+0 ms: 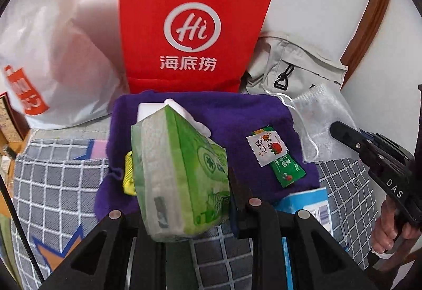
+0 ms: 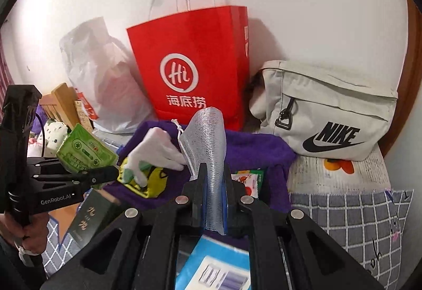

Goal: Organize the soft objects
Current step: 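Carry the green tissue pack and mesh bag with both grippers over the purple towel, then lower both items onto the purple towel and open both grippers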

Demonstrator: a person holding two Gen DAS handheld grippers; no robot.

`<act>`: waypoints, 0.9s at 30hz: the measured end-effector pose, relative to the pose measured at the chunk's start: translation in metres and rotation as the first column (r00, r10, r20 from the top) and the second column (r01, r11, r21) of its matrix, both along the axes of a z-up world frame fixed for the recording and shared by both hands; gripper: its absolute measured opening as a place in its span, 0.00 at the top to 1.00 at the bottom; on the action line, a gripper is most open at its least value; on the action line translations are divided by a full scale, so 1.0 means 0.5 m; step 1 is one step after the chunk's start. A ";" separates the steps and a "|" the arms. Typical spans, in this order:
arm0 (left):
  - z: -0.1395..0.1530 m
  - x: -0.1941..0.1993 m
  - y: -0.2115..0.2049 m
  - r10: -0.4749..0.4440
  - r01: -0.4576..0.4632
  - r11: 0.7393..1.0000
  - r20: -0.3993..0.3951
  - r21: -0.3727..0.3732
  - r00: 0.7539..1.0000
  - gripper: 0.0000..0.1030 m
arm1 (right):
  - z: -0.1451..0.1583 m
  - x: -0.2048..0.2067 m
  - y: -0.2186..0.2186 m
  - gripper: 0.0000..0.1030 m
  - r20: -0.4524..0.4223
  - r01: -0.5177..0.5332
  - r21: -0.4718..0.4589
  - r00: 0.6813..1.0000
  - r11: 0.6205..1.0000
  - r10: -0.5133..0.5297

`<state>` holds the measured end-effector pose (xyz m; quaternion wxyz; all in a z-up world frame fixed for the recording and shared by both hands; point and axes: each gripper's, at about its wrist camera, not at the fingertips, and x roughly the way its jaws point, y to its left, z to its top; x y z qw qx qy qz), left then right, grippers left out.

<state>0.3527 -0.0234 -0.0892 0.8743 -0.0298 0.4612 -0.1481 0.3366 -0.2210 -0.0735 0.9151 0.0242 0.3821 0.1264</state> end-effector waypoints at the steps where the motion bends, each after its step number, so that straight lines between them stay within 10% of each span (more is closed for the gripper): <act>1: -0.005 0.009 -0.003 -0.004 0.004 1.000 -0.006 0.000 1.000 0.79 | -0.005 0.008 0.001 0.91 -0.005 0.000 -0.004 1.000 1.000 0.000; 27: -0.139 0.164 -0.063 -0.069 0.058 0.996 -0.174 -0.064 0.982 0.79 | -0.197 0.140 -0.033 0.89 -0.254 -0.013 0.008 0.967 1.000 0.015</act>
